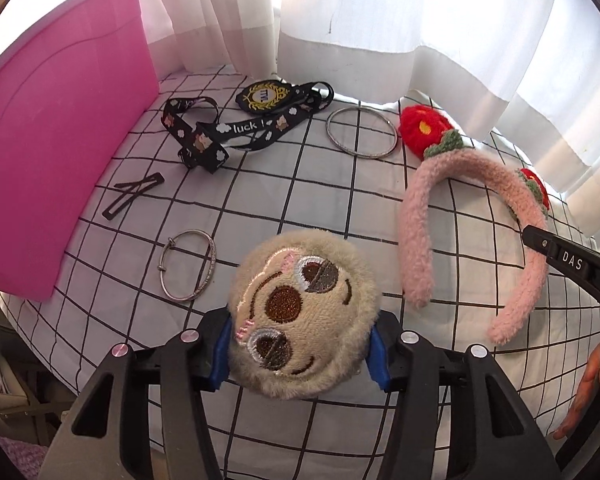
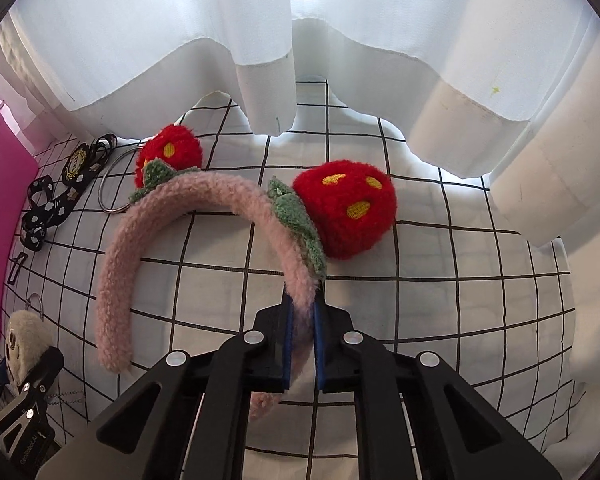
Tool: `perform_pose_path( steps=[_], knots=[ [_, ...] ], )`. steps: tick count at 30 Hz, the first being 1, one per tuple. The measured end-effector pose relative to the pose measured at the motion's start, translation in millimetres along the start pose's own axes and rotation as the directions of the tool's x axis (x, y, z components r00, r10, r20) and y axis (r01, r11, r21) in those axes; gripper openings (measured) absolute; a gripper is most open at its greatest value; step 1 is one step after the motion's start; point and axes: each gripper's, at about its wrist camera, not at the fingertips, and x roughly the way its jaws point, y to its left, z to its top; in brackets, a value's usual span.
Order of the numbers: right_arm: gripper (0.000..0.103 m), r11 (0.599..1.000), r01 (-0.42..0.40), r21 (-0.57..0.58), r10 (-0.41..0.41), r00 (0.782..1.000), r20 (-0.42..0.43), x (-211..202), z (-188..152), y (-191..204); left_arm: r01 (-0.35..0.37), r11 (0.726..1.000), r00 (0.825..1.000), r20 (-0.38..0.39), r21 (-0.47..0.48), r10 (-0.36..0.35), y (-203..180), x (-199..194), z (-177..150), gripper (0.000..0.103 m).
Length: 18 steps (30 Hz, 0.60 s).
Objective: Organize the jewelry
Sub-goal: 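Grasp the plush sloth pouch with the left tool while the right tool grasps the pink headband, then lift both items over the pink tub and open both tools to release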
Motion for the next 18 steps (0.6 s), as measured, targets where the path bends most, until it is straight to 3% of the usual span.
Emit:
perform_pose_path(
  steps=[9,18],
  knots=[
    [0.008,1.000,-0.017,-0.024,0.018,0.998,0.064,-42.2,-0.6,-7.4,0.001,1.000,0.998,0.061,0.000,-0.001,10.6,-27.0,9.7,0.051],
    [0.008,0.999,-0.019,-0.036,0.024,0.992,0.123,-69.2,12.1,9.4,-0.005,1.000,0.993,0.116,-0.003,0.005,24.0,-52.8,17.8,0.051]
  ],
)
